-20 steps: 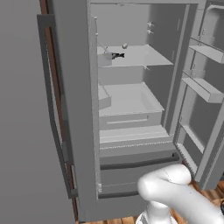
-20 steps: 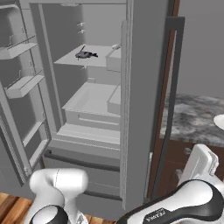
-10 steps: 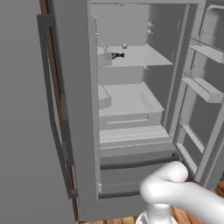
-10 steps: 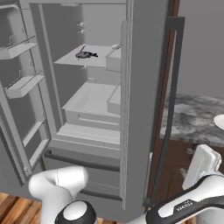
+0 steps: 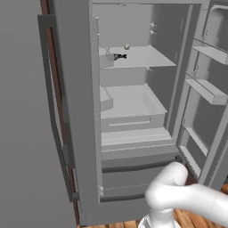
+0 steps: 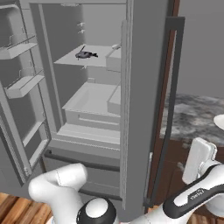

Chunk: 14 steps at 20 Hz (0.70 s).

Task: Place the fish on the counter behind the older fish on the same shelf of the fridge to maintain FIFO order. Close the fridge door when finished.

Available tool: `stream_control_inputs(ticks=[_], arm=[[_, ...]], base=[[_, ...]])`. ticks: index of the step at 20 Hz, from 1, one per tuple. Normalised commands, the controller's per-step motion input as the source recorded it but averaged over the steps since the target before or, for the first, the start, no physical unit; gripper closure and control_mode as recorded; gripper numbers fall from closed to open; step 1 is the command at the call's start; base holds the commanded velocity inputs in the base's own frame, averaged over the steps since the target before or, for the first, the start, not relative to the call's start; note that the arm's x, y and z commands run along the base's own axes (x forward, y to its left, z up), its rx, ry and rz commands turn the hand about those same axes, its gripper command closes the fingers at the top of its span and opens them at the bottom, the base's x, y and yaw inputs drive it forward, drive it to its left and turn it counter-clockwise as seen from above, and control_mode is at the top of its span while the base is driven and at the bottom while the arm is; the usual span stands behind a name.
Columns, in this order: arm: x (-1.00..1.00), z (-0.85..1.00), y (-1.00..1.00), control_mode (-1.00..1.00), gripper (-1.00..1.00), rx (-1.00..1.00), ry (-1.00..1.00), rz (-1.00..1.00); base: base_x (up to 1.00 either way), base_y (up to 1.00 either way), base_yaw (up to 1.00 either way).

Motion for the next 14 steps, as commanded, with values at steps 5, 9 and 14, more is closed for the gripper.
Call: stream_control_inputs(ticks=[5, 9, 14], arm=[[0.14, 0.00, 0.59, -1.00, -1.00, 0.00, 0.00, 0.13], [0.00, 0.00, 0.87, -1.00, -1.00, -0.01, 0.00, 0.15], [0.00, 0.00, 0.99, -1.00, -1.00, 0.00, 0.00, 0.17]], base=[[0.00, 0.00, 0.00], [0.00, 0.00, 0.00], [0.00, 0.00, 0.00]])
